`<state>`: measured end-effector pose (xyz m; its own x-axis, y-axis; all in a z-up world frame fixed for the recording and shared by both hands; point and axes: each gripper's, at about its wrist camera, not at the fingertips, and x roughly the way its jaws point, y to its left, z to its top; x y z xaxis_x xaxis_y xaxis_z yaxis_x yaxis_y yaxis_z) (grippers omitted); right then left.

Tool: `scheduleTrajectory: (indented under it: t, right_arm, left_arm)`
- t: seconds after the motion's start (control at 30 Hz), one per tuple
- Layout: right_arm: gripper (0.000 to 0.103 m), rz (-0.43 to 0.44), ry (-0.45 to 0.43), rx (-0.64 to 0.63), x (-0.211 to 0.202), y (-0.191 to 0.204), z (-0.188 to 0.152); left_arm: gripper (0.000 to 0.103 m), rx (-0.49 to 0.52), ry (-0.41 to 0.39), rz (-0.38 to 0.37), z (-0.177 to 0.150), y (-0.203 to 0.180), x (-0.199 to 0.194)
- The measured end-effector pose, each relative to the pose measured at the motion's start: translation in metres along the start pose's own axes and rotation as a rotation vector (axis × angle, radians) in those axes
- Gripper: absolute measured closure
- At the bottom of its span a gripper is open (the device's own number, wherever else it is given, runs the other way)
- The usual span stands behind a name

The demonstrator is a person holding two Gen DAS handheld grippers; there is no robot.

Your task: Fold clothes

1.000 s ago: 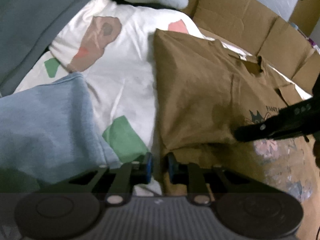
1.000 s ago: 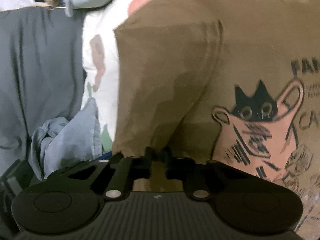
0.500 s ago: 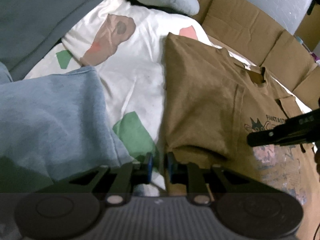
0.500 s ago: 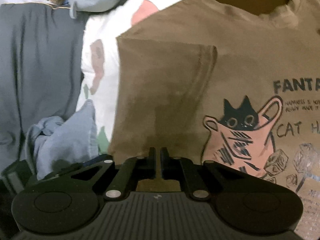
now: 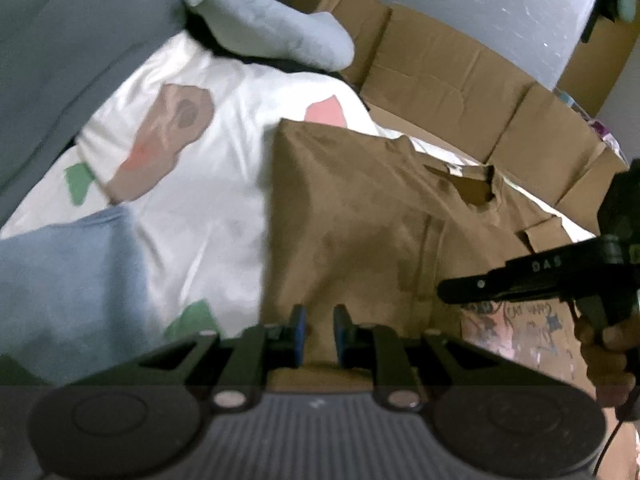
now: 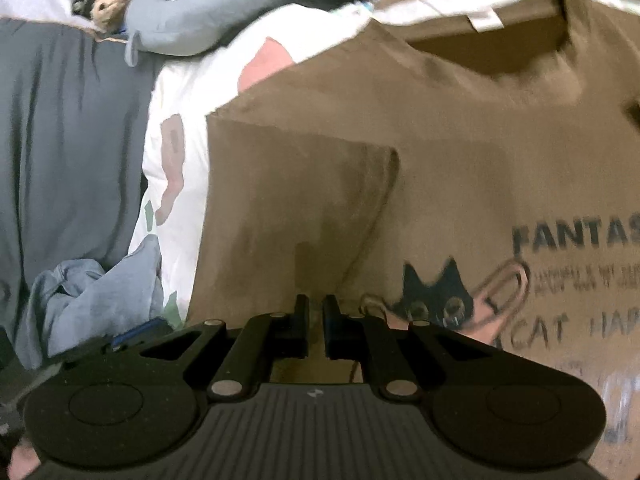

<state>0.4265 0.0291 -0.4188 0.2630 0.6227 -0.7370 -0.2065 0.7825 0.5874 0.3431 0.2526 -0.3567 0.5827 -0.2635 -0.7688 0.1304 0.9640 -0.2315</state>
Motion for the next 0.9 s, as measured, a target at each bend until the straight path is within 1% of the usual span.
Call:
scheduleTrajectory:
  t: [0.13,0.2,0.23,0.27,0.3,0.33,0.37,0.4,0.43,0.5,0.63,0.8,0.9]
  right_arm:
    - [0.097,0.0,-0.03,-0.063,0.006,0.009,0.009]
    - [0.096,-0.001,-0.038,-0.104,0.011,0.014,0.013]
    - [0.093,-0.004,-0.037,-0.122,0.014,0.016,0.014]
    - [0.086,-0.011,-0.035,-0.137,0.017,0.018,0.015]
    - [0.082,-0.02,-0.031,-0.153,0.021,0.019,0.016]
    - [0.076,-0.029,-0.026,-0.168,0.024,0.02,0.016]
    - [0.075,-0.039,-0.023,-0.184,0.026,0.02,0.017]
    - [0.073,-0.056,-0.025,-0.2,0.027,0.019,0.017]
    - [0.072,-0.075,-0.028,-0.215,0.028,0.018,0.018]
    - [0.072,-0.099,-0.039,-0.214,0.026,0.013,0.02]
    - [0.072,-0.12,-0.073,-0.205,0.02,0.005,0.029]
    - [0.072,-0.135,-0.099,-0.218,0.021,0.0,0.037]
    - [0.072,-0.144,-0.104,-0.236,0.025,-0.002,0.04]
  left_arm:
    - [0.087,0.033,0.013,-0.028,0.001,-0.008,0.018]
    - [0.087,0.048,0.026,-0.023,-0.004,-0.009,0.021]
    - [0.087,0.055,0.033,-0.02,-0.006,-0.009,0.023]
    - [0.087,0.063,0.04,-0.017,-0.008,-0.01,0.024]
    - [0.086,0.07,0.047,-0.014,-0.01,-0.01,0.026]
    - [0.085,0.077,0.053,-0.012,-0.012,-0.011,0.028]
    - [0.081,0.085,0.06,-0.009,-0.015,-0.011,0.029]
    - [0.078,0.092,0.067,-0.006,-0.017,-0.012,0.031]
    - [0.076,0.1,0.073,-0.003,-0.019,-0.012,0.032]
    - [0.076,0.11,0.069,0.001,-0.019,-0.012,0.026]
    - [0.076,0.072,0.024,-0.015,-0.009,-0.008,0.019]
    - [0.076,0.103,0.024,-0.015,0.011,-0.011,0.04]
    - [0.077,0.083,0.011,-0.011,0.023,-0.011,0.054]
